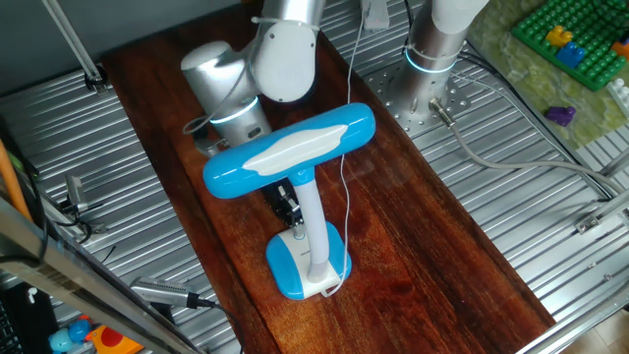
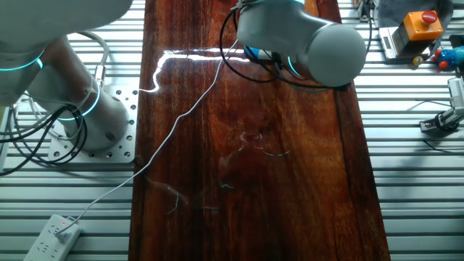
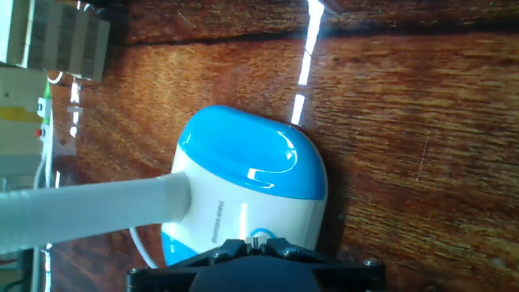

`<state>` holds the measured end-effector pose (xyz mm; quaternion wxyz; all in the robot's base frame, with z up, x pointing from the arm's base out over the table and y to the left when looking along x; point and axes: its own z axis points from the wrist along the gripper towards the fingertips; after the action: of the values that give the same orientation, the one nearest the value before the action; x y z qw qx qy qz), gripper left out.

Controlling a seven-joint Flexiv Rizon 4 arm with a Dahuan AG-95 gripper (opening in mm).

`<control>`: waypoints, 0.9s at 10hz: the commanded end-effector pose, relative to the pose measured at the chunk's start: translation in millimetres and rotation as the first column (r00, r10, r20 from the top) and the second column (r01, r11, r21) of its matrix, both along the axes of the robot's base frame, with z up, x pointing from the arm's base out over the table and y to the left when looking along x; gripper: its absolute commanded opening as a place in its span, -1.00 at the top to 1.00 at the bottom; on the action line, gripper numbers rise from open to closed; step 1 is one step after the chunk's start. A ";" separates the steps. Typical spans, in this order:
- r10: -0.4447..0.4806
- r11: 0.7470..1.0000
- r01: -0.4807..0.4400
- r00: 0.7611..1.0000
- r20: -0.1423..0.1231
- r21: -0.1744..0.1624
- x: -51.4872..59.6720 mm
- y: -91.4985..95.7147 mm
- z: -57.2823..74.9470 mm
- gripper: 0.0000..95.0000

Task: Turn off the desk lamp by pressing the button

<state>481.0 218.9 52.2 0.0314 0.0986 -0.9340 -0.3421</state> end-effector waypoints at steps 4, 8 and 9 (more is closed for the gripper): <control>0.126 0.964 -0.109 0.990 0.056 -0.244 9.6 -59.0 51.8 1.00; 0.206 0.860 -0.162 0.978 0.037 -0.485 27.8 -122.8 95.5 1.00; 0.215 0.847 -0.168 0.976 0.036 -0.505 31.6 -132.2 99.4 1.00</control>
<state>501.6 114.9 136.2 0.0406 0.1730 -0.9735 -0.1441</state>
